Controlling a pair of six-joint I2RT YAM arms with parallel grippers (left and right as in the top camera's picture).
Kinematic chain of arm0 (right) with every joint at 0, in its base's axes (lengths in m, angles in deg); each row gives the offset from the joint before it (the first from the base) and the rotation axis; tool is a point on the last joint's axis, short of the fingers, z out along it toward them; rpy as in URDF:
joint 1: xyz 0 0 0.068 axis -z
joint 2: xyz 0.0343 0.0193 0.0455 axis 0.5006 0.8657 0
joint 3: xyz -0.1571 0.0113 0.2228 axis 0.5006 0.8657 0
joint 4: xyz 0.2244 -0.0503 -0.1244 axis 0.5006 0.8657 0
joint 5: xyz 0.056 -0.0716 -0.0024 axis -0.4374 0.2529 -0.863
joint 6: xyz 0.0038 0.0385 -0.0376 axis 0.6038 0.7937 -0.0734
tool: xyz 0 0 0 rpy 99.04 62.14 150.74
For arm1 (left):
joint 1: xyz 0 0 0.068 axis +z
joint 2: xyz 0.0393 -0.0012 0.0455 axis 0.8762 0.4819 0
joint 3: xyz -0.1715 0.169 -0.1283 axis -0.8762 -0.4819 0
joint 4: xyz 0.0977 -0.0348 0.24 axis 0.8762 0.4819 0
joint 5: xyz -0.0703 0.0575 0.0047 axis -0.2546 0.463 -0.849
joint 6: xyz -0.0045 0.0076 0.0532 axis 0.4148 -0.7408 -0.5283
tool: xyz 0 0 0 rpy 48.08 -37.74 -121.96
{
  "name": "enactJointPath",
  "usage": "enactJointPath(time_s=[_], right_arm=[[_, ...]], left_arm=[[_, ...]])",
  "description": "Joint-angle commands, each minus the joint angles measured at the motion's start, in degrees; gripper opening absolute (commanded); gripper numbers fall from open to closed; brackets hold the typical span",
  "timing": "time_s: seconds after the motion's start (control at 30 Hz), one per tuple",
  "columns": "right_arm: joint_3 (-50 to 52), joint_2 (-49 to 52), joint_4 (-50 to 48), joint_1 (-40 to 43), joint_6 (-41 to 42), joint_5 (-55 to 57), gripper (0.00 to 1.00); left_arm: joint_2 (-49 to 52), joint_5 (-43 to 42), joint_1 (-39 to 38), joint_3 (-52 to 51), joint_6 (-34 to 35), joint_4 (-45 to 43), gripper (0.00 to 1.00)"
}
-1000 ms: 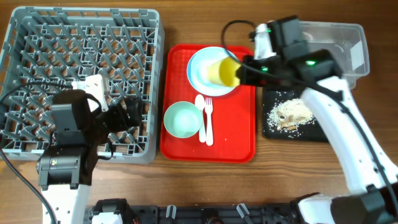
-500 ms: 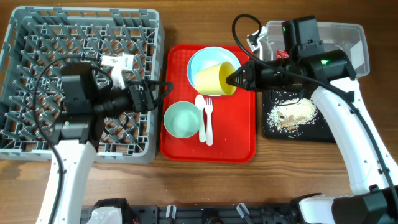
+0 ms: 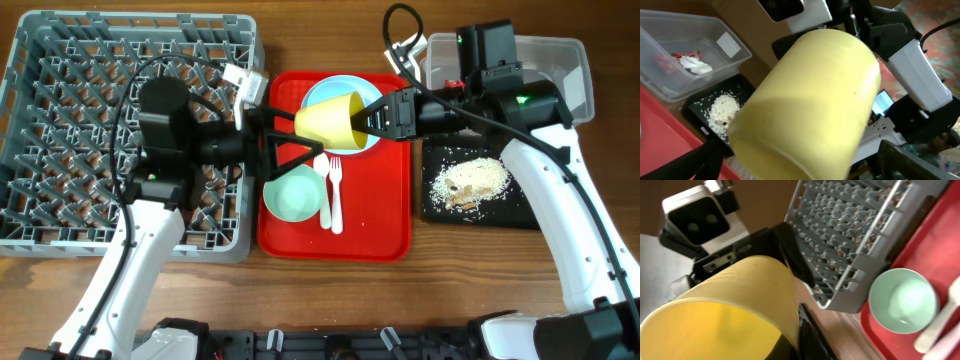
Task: Sort waste into correct bins and load items into the dishwasher rack
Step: 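Hand the yellow cup from right gripper to left gripper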
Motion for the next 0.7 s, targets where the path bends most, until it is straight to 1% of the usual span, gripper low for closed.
enactJointPath(time_s=[0.0,0.07,0.13,0.3,0.47,0.6,0.67], right_arm=[[0.5,0.2,-0.3,-0.2,-0.9,-4.8,0.04],[0.5,0.2,-0.3,-0.2,-0.8,-5.0,0.04],[0.5,0.2,-0.3,-0.2,-0.7,-5.0,0.04],[0.5,0.2,-0.3,-0.2,-0.7,-5.0,0.04],[0.5,0.2,-0.3,-0.2,-0.7,-5.0,0.04],[0.5,0.2,-0.3,-0.2,-0.2,-5.0,0.04],[0.5,0.2,-0.3,-0.2,0.2,-5.0,0.04]], left_arm=[[0.1,1.0,-0.3,0.6,2.4,-1.4,1.0],[0.1,1.0,-0.3,0.6,5.0,-4.0,1.0],[0.1,1.0,-0.3,0.6,5.5,-6.3,1.0],[0.1,1.0,-0.8,0.6,11.1,-12.6,1.0],[0.1,1.3,-3.0,0.6,11.2,-13.6,0.98],[0.1,3.1,-4.3,0.6,11.2,-13.7,0.98],[0.1,3.7,-4.7,0.6,11.2,-13.7,0.96]])
